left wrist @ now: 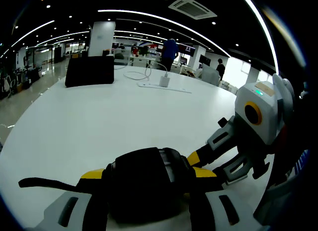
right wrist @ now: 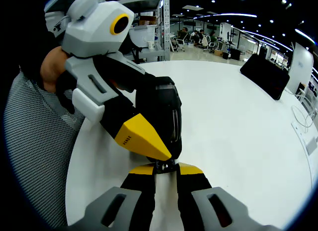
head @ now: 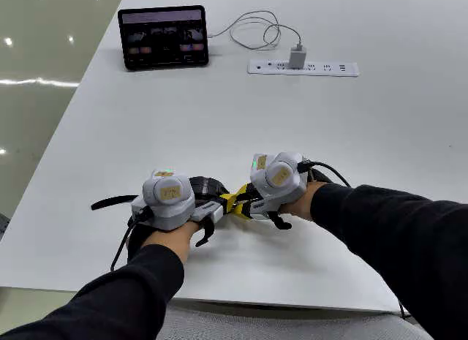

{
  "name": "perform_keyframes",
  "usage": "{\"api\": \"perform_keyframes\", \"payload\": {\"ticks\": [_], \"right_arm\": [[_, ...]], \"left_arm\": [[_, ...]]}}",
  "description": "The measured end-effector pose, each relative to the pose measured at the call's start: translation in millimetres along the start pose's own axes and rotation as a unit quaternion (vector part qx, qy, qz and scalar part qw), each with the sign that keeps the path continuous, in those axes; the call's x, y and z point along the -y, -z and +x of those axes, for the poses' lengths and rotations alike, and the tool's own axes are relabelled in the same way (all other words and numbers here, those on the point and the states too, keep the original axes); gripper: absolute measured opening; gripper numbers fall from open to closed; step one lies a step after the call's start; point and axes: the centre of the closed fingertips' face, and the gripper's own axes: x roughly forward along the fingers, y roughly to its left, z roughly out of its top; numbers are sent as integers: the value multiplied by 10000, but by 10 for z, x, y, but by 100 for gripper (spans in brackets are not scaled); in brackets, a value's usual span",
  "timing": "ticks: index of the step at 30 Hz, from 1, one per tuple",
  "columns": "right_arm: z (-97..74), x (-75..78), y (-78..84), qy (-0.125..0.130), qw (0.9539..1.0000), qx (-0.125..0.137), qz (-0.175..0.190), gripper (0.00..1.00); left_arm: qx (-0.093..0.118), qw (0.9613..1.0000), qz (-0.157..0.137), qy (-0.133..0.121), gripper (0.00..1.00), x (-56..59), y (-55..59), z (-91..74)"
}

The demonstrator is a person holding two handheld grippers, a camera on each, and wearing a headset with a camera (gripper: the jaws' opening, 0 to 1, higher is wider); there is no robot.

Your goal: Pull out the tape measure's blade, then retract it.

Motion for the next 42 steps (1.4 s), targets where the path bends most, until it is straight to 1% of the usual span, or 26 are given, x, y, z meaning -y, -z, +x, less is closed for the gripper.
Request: {"api": "perform_keyframes", "payload": {"ticks": [13, 16, 19, 22, 23, 26, 27, 28, 29, 30, 31, 33, 34, 35, 36, 37, 39, 40, 42], "right_arm": [[5, -11, -4, 16, 10000, 12, 46, 12], [4, -11, -4, 29, 10000, 17, 77, 12], [4, -10, -7, 56, 9998, -11, 174, 12], [-11, -14, 2, 68, 9997, -27, 229, 13], [-21, -12, 9, 80, 9994, -28, 330, 14], [-49, -2, 23, 105, 9993, -44, 365, 17], [-57, 3, 22, 116, 9993, -29, 363, 17], [-66, 4, 22, 127, 9992, -21, 370, 18], [-80, 8, 28, 143, 9991, -27, 403, 18], [-85, 15, 35, 154, 9990, -28, 420, 18], [-98, 19, 43, 167, 9990, -29, 419, 17], [-125, 8, 55, 173, 9991, -37, 391, 17], [-132, 8, 60, 175, 9991, -35, 386, 19], [-147, 14, 70, 193, 9991, -42, 371, 19], [-149, 19, 79, 192, 9991, -48, 382, 19], [-155, 21, 87, 197, 9990, -59, 405, 19], [-174, 30, 98, 223, 9987, -58, 464, 24], [-184, 29, 98, 225, 9986, -48, 478, 26], [-214, 34, 97, 241, 9985, -30, 488, 27]], "left_arm": [[91, 9999, 41, 25, 63, 4, -11, 3], [28, 10000, 42, 45, 64, 9, -11, 1], [-50, 9997, 161, 155, 63, 12, 9, -5], [-106, 9997, 120, 187, 63, 10, 5, -24], [-115, 9997, 106, 183, 63, 4, 5, -21], [-92, 9997, 48, 206, 64, -10, -28, -28], [-94, 9997, 64, 199, 64, -12, -36, -30], [-64, 9998, 87, 167, 67, -28, -54, -32], [17, 9999, 61, 135, 71, -52, -94, -36], [43, 9999, 24, 131, 74, -65, -109, -38], [41, 9999, -49, 110, 78, -94, -115, -34], [60, 9999, -64, 59, 84, -117, -118, -38], [77, 9999, -89, 59, 89, -121, -121, -39], [92, 9997, -204, 98, 95, -112, -120, -35], [33, 9996, -246, 104, 99, -109, -100, -35], [-30, 9997, -221, 75, 100, -122, -81, -38], [33, 9996, -237, 125, 100, -97, -95, -41], [31, 9997, -225, 125, 100, -93, -97, -42], [53, 9998, -128, 149, 100, -61, -123, -63]]}}
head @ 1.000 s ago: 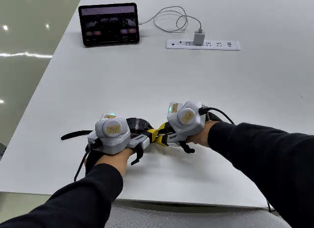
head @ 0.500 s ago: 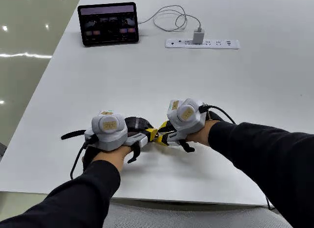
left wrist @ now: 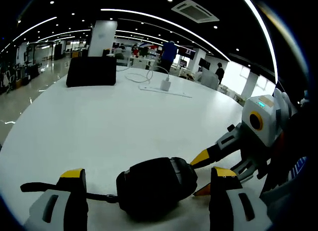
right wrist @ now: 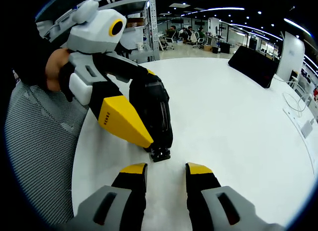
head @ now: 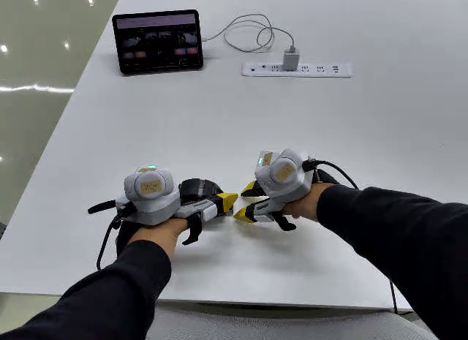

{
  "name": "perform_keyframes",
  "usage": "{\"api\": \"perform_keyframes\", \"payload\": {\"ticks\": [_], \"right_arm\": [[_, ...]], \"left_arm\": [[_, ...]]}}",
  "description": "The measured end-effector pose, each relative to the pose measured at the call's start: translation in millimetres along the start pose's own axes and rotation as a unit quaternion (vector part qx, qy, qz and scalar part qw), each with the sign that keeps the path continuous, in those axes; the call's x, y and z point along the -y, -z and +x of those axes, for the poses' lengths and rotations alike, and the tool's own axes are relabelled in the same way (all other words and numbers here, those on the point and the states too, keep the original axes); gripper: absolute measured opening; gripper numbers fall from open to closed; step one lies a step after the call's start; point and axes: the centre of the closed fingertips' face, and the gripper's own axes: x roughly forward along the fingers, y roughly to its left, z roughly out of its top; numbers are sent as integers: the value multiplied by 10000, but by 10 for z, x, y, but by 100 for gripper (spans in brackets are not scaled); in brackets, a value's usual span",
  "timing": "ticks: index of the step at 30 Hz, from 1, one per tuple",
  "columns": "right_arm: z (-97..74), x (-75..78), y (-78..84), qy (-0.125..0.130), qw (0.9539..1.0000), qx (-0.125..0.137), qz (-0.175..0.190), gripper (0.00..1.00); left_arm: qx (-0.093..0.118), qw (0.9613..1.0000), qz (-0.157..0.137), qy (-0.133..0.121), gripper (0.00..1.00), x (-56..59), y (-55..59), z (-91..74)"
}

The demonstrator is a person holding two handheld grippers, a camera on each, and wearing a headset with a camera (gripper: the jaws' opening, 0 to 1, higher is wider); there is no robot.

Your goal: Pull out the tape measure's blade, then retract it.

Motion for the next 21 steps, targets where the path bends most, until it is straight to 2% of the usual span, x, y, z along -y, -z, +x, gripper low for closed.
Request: {"api": "perform_keyframes", "payload": {"ticks": [2, 4, 7, 10, 15, 16, 18, 21], "right_arm": [[-30, 15, 0, 35, 10000, 17, 22, 29], [-77, 34, 3, 89, 9999, 27, 95, 33], [-189, 41, -12, 146, 9996, 185, 174, 34], [-299, 70, 18, 242, 9989, 271, 299, 36], [-495, 76, 133, 271, 9981, 310, 460, 44], [-547, 82, 157, 301, 9980, 317, 457, 44], [-619, 89, 179, 339, 9978, 340, 458, 45], [-746, 111, 249, 417, 9971, 386, 497, 47]], "left_arm": [[29, 10000, 81, -24, 100, -22, -34, -15], [130, 9998, 99, 97, 100, -9, -97, -31], [138, 9995, 224, 152, 100, -35, -133, -48], [111, 9994, 146, 305, 100, -42, -142, -64], [222, 9978, 176, 601, 100, 12, -227, -135], [141, 9968, 165, 767, 100, 50, -218, -147], [89, 9966, 296, 770, 100, 35, -219, -164], [25, 9939, 431, 1012, 100, 70, -229, -216]]}}
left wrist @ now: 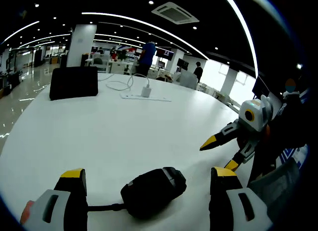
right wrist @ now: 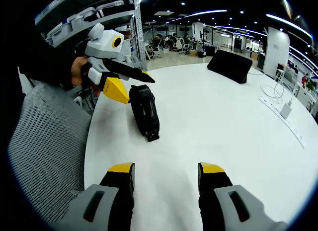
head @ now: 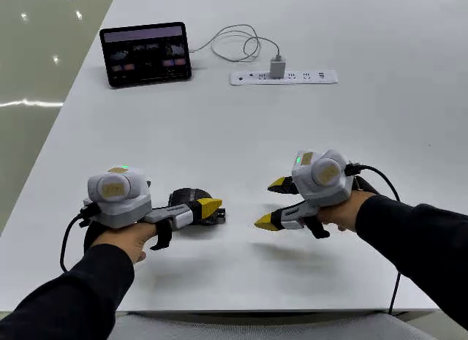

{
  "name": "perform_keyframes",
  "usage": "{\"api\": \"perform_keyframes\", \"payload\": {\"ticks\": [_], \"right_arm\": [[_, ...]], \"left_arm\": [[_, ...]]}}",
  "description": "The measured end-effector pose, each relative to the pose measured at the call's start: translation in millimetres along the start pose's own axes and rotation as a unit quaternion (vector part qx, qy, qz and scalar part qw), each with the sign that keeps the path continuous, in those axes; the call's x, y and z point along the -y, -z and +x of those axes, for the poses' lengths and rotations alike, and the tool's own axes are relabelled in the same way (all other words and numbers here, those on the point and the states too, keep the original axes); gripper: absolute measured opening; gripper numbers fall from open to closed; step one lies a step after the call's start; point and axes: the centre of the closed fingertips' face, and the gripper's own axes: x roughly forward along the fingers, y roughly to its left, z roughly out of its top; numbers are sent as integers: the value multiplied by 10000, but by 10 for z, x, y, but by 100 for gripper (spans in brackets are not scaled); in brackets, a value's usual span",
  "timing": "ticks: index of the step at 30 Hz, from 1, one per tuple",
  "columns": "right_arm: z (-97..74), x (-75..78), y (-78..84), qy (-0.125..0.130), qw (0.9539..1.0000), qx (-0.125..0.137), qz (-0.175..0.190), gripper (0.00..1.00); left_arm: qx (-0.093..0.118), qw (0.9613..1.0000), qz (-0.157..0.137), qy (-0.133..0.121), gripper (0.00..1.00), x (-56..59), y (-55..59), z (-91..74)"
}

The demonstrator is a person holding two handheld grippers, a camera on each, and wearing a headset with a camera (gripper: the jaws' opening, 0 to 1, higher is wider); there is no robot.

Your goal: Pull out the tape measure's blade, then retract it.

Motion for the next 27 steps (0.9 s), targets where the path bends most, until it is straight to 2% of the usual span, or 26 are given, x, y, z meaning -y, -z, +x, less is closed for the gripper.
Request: {"api": "perform_keyframes", "payload": {"ticks": [3, 4, 5, 12, 15, 19, 21, 25, 27], "right_arm": [[-112, 33, 57, 98, 9999, 25, 40, 48], [-141, 36, 76, 108, 9999, 23, 44, 48], [-171, 40, 97, 122, 9999, 22, 60, 49], [-425, 103, 208, 369, 9989, 130, 241, 55], [-490, 118, 232, 449, 9984, 176, 287, 56], [-587, 125, 262, 567, 9973, 261, 393, 58], [-640, 100, 279, 609, 9968, 280, 432, 59], [-738, 63, 343, 669, 9961, 278, 500, 63], [-803, 63, 376, 721, 9955, 299, 544, 64]], "left_arm": [[-101, 9996, 197, 151, 100, -12, 36, -22], [-96, 9995, 282, 139, 100, -19, 29, -38], [24, 9988, 492, 29, 100, -68, -24, -54], [-1, 9981, 520, 325, 100, -39, -31, -167], [27, 9981, 294, 539, 100, -11, -29, -203], [-32, 9977, 414, 540, 100, -30, 10, -273], [-142, 9976, 489, 464, 100, -69, 53, -308], [-259, 9957, 788, 422, 100, -80, 127, -385], [-314, 9951, 837, 420, 100, -90, 167, -422]]}}
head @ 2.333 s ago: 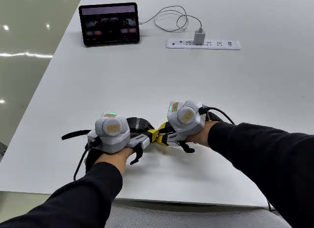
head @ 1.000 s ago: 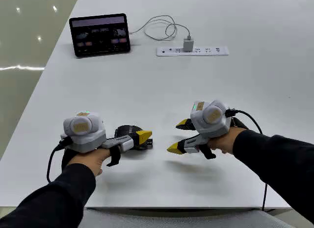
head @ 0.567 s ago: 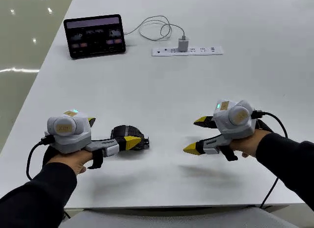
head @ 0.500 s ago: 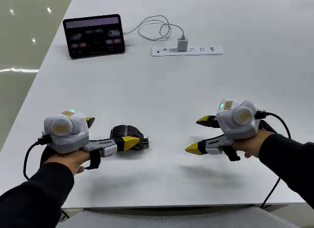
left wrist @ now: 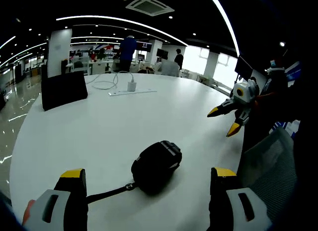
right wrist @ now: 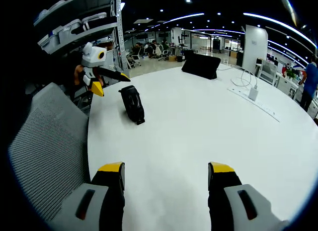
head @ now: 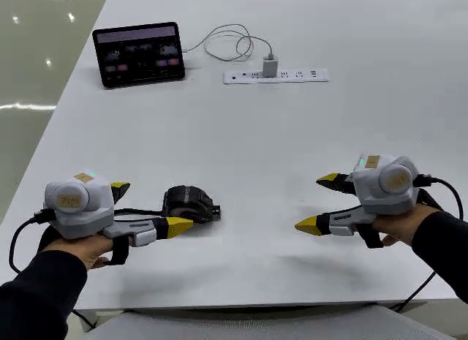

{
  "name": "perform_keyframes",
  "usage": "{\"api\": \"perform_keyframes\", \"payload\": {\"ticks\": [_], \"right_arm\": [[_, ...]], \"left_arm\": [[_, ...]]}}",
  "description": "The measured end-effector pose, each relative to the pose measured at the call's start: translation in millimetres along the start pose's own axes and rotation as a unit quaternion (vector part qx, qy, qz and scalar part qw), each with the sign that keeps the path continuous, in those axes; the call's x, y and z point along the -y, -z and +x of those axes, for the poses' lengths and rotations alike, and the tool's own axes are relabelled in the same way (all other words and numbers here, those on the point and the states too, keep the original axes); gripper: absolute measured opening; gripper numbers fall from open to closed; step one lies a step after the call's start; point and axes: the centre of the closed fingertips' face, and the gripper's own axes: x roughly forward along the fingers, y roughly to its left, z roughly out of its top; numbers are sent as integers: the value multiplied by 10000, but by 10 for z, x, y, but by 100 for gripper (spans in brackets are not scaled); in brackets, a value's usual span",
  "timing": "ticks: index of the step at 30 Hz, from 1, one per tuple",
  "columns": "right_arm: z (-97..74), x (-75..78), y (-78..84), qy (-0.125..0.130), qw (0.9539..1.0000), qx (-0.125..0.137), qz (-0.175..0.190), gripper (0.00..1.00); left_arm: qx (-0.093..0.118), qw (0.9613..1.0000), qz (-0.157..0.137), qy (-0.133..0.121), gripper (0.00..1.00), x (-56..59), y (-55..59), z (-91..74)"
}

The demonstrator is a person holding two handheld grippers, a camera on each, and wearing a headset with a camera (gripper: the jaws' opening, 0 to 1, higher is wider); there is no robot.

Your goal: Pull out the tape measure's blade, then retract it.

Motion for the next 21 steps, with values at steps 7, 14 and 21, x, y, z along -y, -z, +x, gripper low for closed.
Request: {"api": "perform_keyframes", "payload": {"ticks": [7, 14, 21], "right_arm": [[-238, 110, 153, 253, 9995, 37, 205, 67], [-491, 219, 226, 541, 9982, 88, 235, 69], [-651, 260, 345, 675, 9973, 59, 282, 75]], "left_arm": [[95, 9997, -156, -184, 100, -113, 45, -136], [91, 9995, -199, -206, 100, -159, 47, -233], [-39, 9998, -60, -209, 100, -173, 134, -312]]}}
